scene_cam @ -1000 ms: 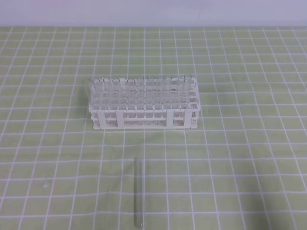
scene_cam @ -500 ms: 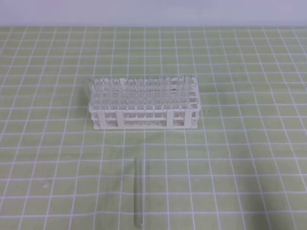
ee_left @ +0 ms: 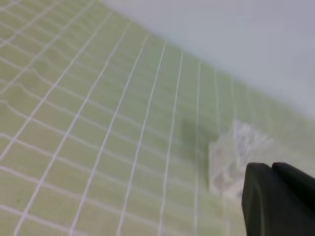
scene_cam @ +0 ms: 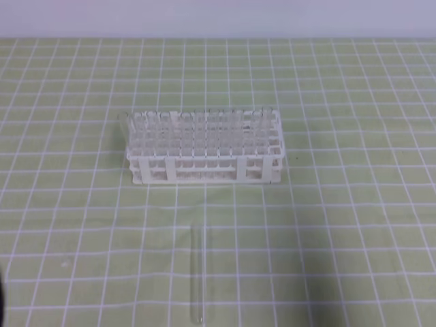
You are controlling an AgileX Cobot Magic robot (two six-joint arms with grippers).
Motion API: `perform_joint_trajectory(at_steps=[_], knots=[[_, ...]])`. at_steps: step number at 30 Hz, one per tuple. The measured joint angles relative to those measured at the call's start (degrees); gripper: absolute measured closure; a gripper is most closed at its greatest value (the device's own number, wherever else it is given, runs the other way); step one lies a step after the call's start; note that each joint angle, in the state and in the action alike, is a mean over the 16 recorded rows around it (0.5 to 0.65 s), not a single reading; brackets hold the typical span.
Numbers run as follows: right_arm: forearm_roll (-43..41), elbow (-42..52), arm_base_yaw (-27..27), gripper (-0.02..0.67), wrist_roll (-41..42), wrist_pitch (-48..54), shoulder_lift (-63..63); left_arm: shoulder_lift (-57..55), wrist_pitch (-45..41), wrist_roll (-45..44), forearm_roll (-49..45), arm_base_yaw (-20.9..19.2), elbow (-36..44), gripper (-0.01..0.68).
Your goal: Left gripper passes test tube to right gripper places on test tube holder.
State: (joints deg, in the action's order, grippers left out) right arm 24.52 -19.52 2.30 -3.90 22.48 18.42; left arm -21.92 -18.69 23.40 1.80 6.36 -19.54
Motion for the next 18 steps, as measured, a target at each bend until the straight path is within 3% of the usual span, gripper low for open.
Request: perform_joint_trajectory(at_steps=[5, 11, 18], knots=[[-1.6, -7.7, 0.0, 0.666, 3.0, 8.5, 11.5, -12.8, -9.8, -10.3, 4.6, 3.8, -9.8, 0.675], [0.5, -12.2, 0.0, 0.666, 8.5, 14.5, 22.4, -26.9, -18.3, -21.1, 11.7, 11.3, -17.8, 0.675], [5.2, -12.8, 0.0, 0.666, 15.2, 15.4, 28.4, -41.3, -22.1, -21.8, 16.4, 21.7, -24.3, 0.675]])
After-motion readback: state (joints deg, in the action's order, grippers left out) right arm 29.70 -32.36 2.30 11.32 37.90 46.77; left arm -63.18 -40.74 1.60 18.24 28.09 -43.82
